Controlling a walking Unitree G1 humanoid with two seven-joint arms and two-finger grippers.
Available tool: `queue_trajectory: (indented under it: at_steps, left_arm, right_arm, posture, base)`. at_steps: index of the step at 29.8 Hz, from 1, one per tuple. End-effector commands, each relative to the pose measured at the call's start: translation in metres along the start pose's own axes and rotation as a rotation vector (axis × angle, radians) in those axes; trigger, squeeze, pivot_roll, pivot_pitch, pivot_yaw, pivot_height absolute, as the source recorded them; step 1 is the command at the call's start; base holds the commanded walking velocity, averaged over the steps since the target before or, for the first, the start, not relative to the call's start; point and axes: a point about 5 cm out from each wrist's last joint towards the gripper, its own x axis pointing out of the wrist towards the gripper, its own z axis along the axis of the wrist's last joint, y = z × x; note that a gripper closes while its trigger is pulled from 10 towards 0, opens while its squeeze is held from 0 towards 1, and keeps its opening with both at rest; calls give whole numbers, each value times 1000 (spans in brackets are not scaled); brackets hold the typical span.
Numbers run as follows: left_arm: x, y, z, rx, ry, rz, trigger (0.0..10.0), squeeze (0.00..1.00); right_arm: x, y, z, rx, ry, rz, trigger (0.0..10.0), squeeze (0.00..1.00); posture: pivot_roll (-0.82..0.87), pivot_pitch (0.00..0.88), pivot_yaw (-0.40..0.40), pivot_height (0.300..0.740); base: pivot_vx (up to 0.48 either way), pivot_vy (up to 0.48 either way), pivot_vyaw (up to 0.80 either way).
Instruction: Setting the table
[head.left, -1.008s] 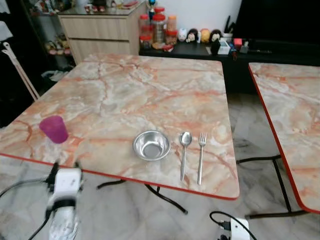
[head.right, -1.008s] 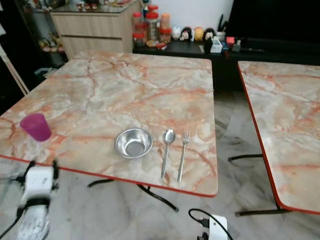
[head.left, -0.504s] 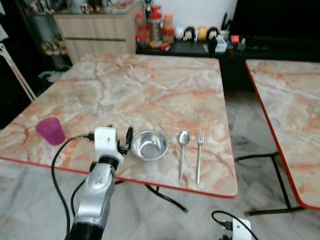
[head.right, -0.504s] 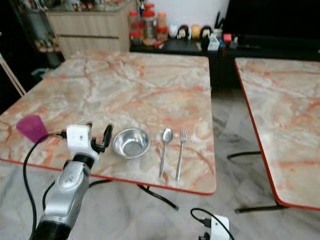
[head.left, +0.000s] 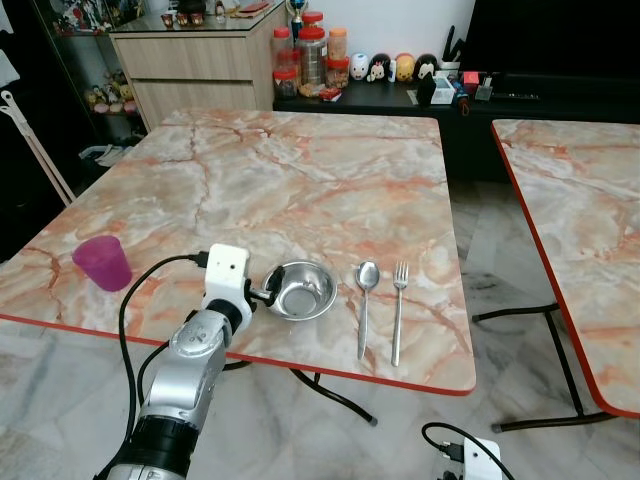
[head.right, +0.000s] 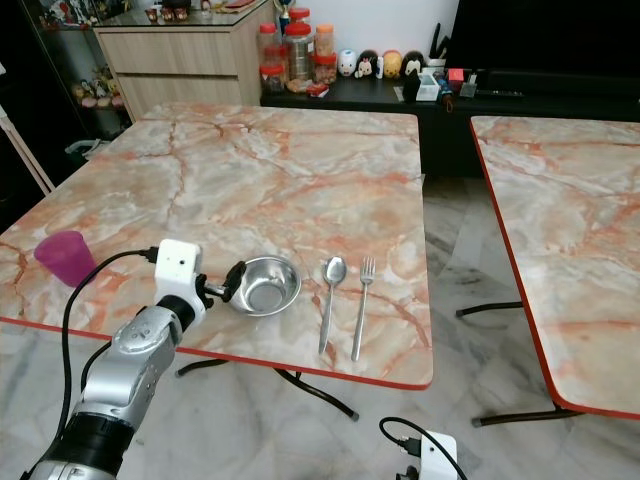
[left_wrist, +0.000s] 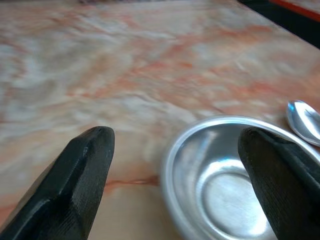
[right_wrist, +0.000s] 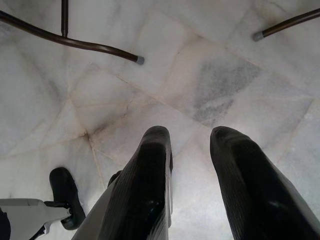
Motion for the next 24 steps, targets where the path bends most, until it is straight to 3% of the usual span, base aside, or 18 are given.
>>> queue_trajectory:
  at_steps: [1,6,24]
  left_arm:
    - [1,0,-7,5,78,-44,10000,0]
    - [2,6,-3,-83,94,-43,10000,0]
    - [20,17,9,-134,152,-21,10000,0]
  right_arm:
    - [0,1,-1,13,6,0,10000,0]
    - [0,1,-3,14,12,-3,10000,0]
    - [-1,-1,-7,17,27,-5,10000,0]
  posture:
    - [15,0,23,725]
    - [18,0,21,725]
    - [12,0,23,725]
  base:
    - [0,0,0]
    - [0,0,0]
    - [0,0,0]
